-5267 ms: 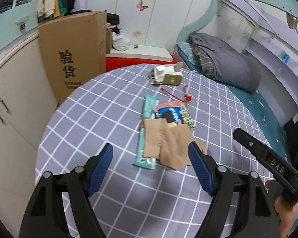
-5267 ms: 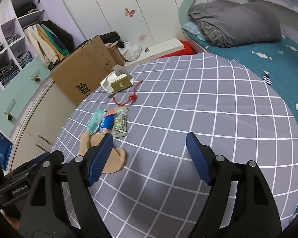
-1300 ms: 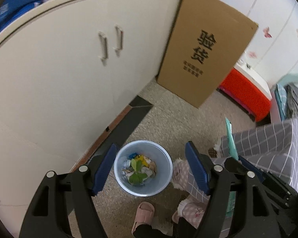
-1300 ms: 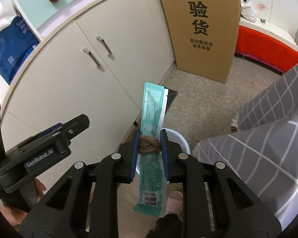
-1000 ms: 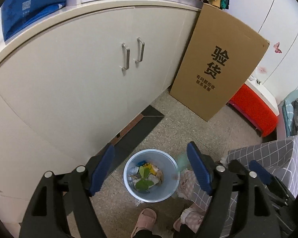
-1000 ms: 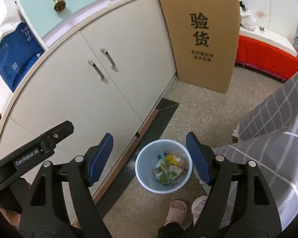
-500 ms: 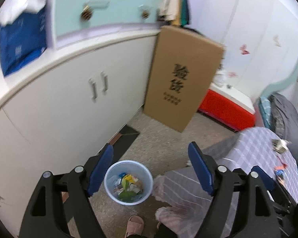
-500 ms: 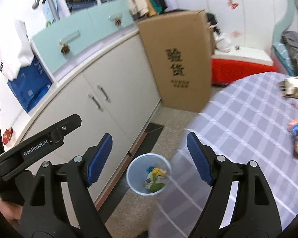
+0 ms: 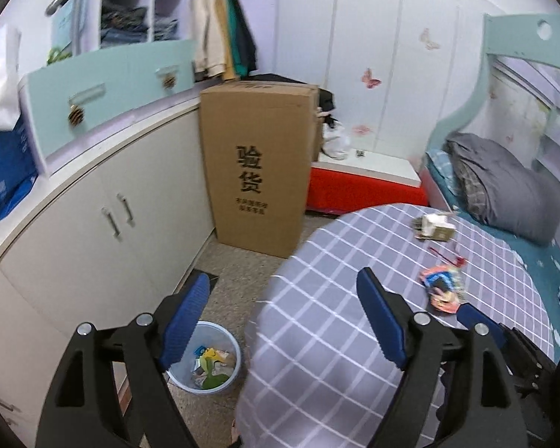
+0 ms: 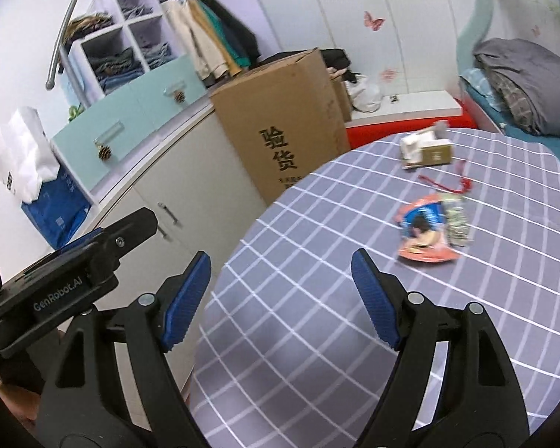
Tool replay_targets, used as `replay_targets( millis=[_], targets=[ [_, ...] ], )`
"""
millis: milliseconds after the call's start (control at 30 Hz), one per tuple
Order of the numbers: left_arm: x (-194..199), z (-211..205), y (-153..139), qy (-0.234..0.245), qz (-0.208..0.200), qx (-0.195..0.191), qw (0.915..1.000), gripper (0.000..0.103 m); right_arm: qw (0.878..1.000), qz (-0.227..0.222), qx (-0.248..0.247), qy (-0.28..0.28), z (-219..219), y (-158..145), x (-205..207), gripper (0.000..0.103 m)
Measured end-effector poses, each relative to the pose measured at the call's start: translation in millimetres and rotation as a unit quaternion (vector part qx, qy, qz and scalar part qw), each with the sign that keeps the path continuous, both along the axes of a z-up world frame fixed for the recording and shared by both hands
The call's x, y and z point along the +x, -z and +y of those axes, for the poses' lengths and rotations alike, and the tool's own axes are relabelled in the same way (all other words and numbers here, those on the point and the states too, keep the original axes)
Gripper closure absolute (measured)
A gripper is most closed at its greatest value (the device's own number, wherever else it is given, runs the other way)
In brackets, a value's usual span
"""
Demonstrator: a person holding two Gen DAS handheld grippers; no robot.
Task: Collect trash
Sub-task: 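Move both open tools back over the table, then grasp the blue-orange snack packet with the left tool while the right tool grasps the green packet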
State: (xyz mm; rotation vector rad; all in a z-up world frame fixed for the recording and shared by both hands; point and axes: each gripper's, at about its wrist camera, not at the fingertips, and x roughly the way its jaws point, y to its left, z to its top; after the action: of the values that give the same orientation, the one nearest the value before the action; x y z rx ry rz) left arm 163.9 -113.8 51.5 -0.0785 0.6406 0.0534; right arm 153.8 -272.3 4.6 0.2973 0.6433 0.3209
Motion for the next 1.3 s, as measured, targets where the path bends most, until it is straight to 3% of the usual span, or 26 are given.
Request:
replay_targets(
  millis=[200,433,767,933,1100,1300],
  targets=[
    [-6,-32,-2,0.019,0.001,0.010,0.9998,0.022,1.000,0.003,0.007,0.014,-25,3,-4,0.026],
    [5,-41,7,0.030,0.018,-0.001,0.9994,0.022,0.999,0.013,0.002,0.036,-50,13,3,0.026],
    [50,-59,28,0.076,0.054,-0.040,0.9948,0.022,0.992,0.029,-0.010,0.124,-106,18,28,0.026],
    [81,-90,48,0.128,0.095,-0.043,0.9863,0.022,0.986,0.041,-0.014,0.161,-131,23,41,0.026],
    [110,-126,74,0.164,0.137,-0.074,0.9741,0.022,0.981,0.053,-0.005,0.187,-153,31,51,0.026],
    [136,-172,110,0.187,0.180,-0.060,0.9639,0.022,0.976,0.070,-0.015,0.204,-162,41,67,0.026]
  ],
)
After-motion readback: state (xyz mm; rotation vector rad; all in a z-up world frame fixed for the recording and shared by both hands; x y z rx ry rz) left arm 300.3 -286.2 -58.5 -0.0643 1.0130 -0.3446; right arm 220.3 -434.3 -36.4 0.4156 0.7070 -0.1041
